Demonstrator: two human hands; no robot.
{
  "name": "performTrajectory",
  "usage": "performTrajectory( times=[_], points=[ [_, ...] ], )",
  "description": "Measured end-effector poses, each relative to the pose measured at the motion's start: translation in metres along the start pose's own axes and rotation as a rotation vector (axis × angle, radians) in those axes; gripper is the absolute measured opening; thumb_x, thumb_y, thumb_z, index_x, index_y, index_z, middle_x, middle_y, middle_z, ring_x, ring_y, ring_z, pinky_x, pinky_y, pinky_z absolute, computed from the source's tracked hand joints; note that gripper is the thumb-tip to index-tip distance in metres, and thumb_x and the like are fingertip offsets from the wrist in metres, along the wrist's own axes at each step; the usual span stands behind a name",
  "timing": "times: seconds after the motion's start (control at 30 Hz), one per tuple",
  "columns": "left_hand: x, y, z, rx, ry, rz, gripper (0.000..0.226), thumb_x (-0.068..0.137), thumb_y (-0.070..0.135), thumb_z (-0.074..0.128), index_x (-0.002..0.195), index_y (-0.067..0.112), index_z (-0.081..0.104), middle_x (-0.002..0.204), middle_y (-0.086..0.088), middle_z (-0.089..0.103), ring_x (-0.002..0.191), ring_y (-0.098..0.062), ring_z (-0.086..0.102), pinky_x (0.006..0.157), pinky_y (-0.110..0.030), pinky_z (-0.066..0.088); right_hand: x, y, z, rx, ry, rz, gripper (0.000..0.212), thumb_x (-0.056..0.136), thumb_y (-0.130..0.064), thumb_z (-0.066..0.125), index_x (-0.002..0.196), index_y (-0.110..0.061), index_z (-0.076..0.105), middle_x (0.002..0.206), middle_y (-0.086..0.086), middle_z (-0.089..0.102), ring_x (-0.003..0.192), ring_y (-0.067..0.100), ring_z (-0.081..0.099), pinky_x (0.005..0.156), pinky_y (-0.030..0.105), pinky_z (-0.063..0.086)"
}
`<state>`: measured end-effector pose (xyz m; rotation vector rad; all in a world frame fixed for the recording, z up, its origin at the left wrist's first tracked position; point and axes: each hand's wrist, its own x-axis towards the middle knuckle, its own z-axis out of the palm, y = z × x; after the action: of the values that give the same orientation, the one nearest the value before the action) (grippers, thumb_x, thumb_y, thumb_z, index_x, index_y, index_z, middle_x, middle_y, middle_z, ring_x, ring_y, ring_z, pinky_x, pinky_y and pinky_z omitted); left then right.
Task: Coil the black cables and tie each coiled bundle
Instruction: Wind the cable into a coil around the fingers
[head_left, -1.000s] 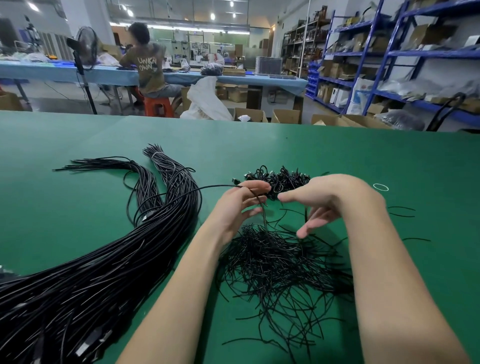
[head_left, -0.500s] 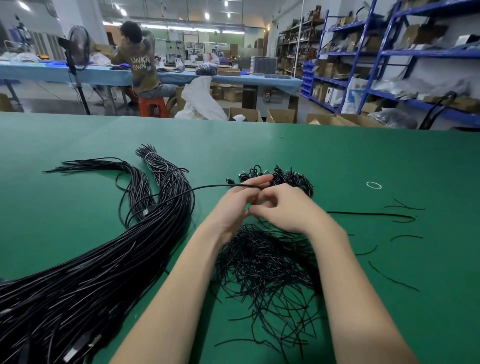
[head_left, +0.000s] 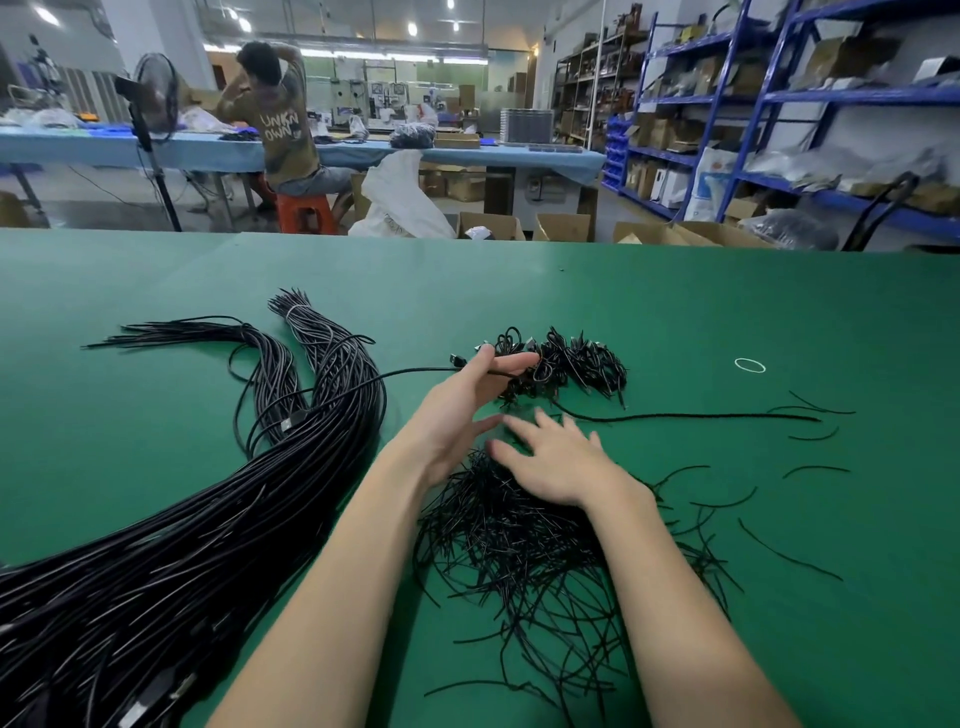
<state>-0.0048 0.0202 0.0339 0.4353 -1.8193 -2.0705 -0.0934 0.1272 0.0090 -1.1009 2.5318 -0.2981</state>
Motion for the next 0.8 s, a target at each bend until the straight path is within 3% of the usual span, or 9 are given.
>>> performTrajectory(
  times=[0.13,0.27,0.3,0.37,0.5,0.57,0.63,0.73,0.8],
  points=[
    [0.002,0.0,-0.003,-0.016,0.036,-0.003,0.051,0.108,0.044,0.029,0.113,0.027,0.077,0.13,0.007,0.067,0.131,-0.012,0.05,0.11,-0.043,0.041,-0.017,0.004,-0.007,0.0,-0.082,-0.056,0.061,0.101,-0.062,0.043,0.156,-0.036,0.038,0.168,-0.001,0.026,0.156,0.026,0.021,0.125,0.047,0.021],
    [0.003,-0.002,0.0,-0.008,0.039,-0.003,0.051,0.108,0.043,0.028,0.111,0.026,0.076,0.12,0.009,0.072,0.125,-0.012,0.056,0.103,-0.039,0.044,-0.028,0.007,-0.016,0.235,0.14,-0.11,0.041,0.088,-0.064,0.059,0.104,-0.029,0.077,0.107,-0.004,0.076,0.098,0.018,0.069,0.085,0.031,0.053],
    [0.002,-0.002,0.001,0.0,0.03,0.001,0.051,0.108,0.043,0.028,0.11,0.026,0.076,0.119,0.01,0.072,0.124,-0.012,0.057,0.103,-0.039,0.044,-0.028,0.007,-0.015,0.274,0.195,-0.106,0.045,0.088,-0.067,0.057,0.101,-0.028,0.076,0.106,-0.003,0.076,0.094,0.018,0.069,0.083,0.031,0.053],
    [0.001,-0.001,0.002,0.033,0.017,0.013,0.051,0.108,0.042,0.028,0.107,0.027,0.077,0.119,0.012,0.072,0.124,-0.01,0.057,0.104,-0.04,0.043,-0.023,0.008,-0.01,0.238,0.205,-0.082,0.059,0.091,-0.073,0.048,0.13,-0.033,0.066,0.143,-0.003,0.061,0.128,0.017,0.058,0.105,0.038,0.047],
    [-0.001,0.0,0.004,0.092,-0.016,0.052,0.053,0.109,0.039,0.027,0.099,0.033,0.079,0.122,0.017,0.07,0.125,0.0,0.055,0.108,-0.038,0.039,-0.01,0.014,0.005,0.118,0.09,0.003,0.085,0.097,-0.075,0.024,0.164,-0.022,0.015,0.172,0.002,-0.002,0.159,0.02,-0.004,0.128,0.048,0.003],
    [-0.002,0.001,0.004,0.105,-0.037,0.065,0.054,0.109,0.038,0.027,0.098,0.035,0.08,0.123,0.018,0.069,0.126,0.001,0.054,0.109,-0.037,0.037,-0.009,0.019,0.007,0.05,0.075,0.035,0.085,0.098,-0.075,0.021,0.164,-0.023,0.012,0.172,0.004,-0.002,0.159,0.022,-0.004,0.127,0.048,0.0],
    [-0.002,0.001,0.005,0.107,-0.042,0.072,0.055,0.109,0.037,0.026,0.098,0.033,0.08,0.124,0.016,0.069,0.126,0.0,0.054,0.109,-0.037,0.038,-0.012,0.022,0.001,0.006,0.074,0.05,0.08,0.098,-0.071,0.035,0.161,-0.022,0.029,0.17,0.004,0.019,0.156,0.024,0.019,0.125,0.047,0.018],
    [-0.001,0.003,0.007,0.135,-0.024,0.072,0.052,0.108,0.032,0.028,0.099,0.027,0.079,0.121,0.014,0.071,0.123,-0.004,0.057,0.108,-0.038,0.041,-0.023,0.024,-0.022,0.092,0.115,0.022,0.041,0.092,-0.061,0.058,0.114,-0.03,0.073,0.122,0.002,0.071,0.11,0.019,0.066,0.095,0.037,0.053],
    [-0.001,0.001,0.01,0.176,0.003,0.067,0.042,0.105,0.026,0.036,0.105,0.023,0.077,0.119,0.009,0.072,0.12,-0.009,0.059,0.107,-0.04,0.046,-0.031,0.023,-0.037,0.251,0.085,-0.04,0.031,0.093,-0.054,0.063,0.086,-0.026,0.075,0.088,-0.005,0.077,0.081,0.014,0.073,0.077,0.03,0.057]
  ],
)
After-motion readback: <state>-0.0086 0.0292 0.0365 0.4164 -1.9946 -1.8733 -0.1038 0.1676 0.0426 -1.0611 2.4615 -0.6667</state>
